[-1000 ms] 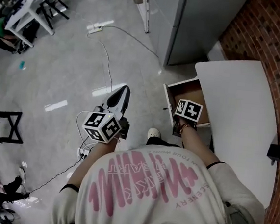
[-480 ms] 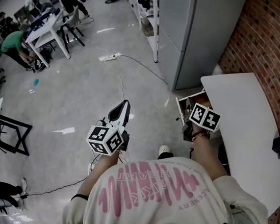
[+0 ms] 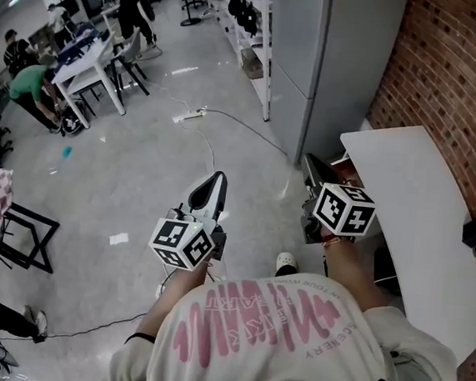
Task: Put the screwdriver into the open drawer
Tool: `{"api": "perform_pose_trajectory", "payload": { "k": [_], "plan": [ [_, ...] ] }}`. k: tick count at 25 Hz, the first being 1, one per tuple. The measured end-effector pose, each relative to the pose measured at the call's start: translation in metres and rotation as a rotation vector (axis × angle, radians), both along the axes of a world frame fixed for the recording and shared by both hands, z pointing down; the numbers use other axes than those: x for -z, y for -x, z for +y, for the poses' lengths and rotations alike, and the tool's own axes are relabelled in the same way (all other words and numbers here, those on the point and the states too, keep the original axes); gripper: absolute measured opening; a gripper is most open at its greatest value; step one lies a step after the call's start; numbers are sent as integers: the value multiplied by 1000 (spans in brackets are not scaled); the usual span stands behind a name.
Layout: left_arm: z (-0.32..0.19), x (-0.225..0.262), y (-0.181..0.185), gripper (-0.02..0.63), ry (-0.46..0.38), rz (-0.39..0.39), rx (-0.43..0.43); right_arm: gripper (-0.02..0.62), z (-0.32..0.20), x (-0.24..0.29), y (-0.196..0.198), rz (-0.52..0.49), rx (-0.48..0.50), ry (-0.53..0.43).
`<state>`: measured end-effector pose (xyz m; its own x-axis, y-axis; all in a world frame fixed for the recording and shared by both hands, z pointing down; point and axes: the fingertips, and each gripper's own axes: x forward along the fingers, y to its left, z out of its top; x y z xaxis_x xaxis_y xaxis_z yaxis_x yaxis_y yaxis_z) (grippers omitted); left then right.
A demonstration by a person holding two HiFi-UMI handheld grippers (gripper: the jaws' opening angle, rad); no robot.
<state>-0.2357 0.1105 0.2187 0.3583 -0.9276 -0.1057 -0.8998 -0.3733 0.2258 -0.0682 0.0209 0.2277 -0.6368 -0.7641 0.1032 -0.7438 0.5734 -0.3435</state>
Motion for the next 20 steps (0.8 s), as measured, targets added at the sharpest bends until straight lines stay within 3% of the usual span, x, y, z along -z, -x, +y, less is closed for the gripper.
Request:
{"api": "perform_pose_trajectory", "payload": {
  "k": [3, 10, 20],
  "plan": [
    [12, -1, -4, 2, -5, -5, -10, 12, 18, 6, 4, 15, 20, -50],
    [33, -13, -11, 2, 5, -1, -4, 12, 48, -10, 8, 34, 48, -28],
    [46, -22, -8, 2, 18, 4, 3, 12, 57, -22, -4, 58, 11, -6]
  ]
}}
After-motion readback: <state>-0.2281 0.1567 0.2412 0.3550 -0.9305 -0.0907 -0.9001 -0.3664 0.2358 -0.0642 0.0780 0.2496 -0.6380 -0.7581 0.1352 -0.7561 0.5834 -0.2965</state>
